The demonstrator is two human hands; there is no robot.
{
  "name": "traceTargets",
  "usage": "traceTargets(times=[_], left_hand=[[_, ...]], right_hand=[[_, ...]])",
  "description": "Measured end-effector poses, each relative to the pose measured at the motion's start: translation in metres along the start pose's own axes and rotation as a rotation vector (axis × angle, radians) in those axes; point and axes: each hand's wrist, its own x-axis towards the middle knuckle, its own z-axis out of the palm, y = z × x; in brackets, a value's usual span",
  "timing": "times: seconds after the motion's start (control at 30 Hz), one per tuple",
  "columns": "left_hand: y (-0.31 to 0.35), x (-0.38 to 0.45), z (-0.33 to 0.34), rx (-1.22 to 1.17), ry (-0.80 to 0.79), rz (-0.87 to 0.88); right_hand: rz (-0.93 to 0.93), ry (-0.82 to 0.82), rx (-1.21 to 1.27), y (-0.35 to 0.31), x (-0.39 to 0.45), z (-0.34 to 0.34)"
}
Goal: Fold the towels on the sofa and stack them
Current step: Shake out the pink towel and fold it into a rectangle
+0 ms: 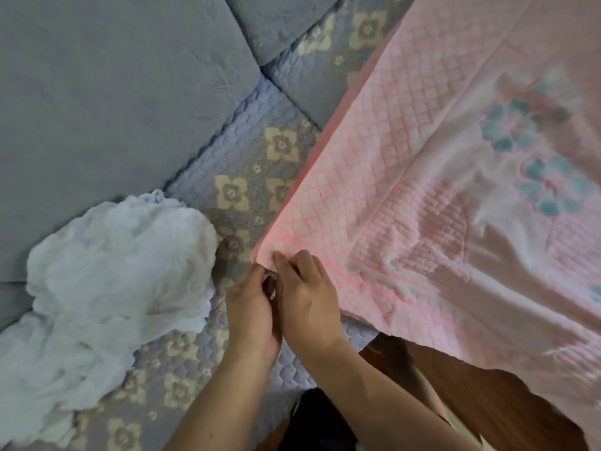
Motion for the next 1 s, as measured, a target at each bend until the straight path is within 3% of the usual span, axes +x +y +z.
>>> traceTargets(times=[0.13, 0.3, 0.4, 0.47, 0.53, 0.63, 0.7, 0.77, 0.87, 0.93, 1.0], left_hand=[[0.001, -0.016, 0.006, 0.083, 0.069, 0.05], [0.017, -0.036, 0.012, 0.217, 0.006, 0.163], [0.03, -0.033, 0.017, 0.224, 0.115, 0.231], [0.036, -0.044, 0.029, 0.217, 0.084, 0.25], [0.045, -0.064, 0.045, 0.206, 0.02, 0.261], [0.063, -0.091, 0.063, 0.162, -0.003, 0.275], [0.076, -0.098, 0.066, 0.106, 0.019, 0.281], [0.085, -0.099, 0.064, 0.086, 0.039, 0.299], [0.092, -0.089, 0.053, 0.133, 0.045, 0.299], [0.093, -0.081, 0.044, 0.174, 0.044, 0.306], [0.094, -0.071, 0.034, 0.222, 0.037, 0.308]], right_hand=[[-0.055, 0.019, -0.046, 0.003, 0.0, 0.001], [-0.121, -0.125, -0.088, -0.004, 0.0, -0.003], [-0.141, -0.122, 0.146, -0.002, -0.005, -0.024], [-0.072, -0.11, 0.289, 0.012, -0.025, -0.049], [0.239, -0.093, 0.337, 0.032, -0.051, -0.075], [0.928, -0.029, 0.397, 0.083, -0.094, -0.108], [1.351, 0.133, 0.532, 0.124, -0.12, -0.124], [1.687, 0.378, 0.942, 0.16, -0.141, -0.134], [1.777, 0.748, 1.67, 0.2, -0.159, -0.134], [1.756, 0.824, 1.808, 0.214, -0.165, -0.132], [1.75, 0.795, 1.765, 0.217, -0.173, -0.125]])
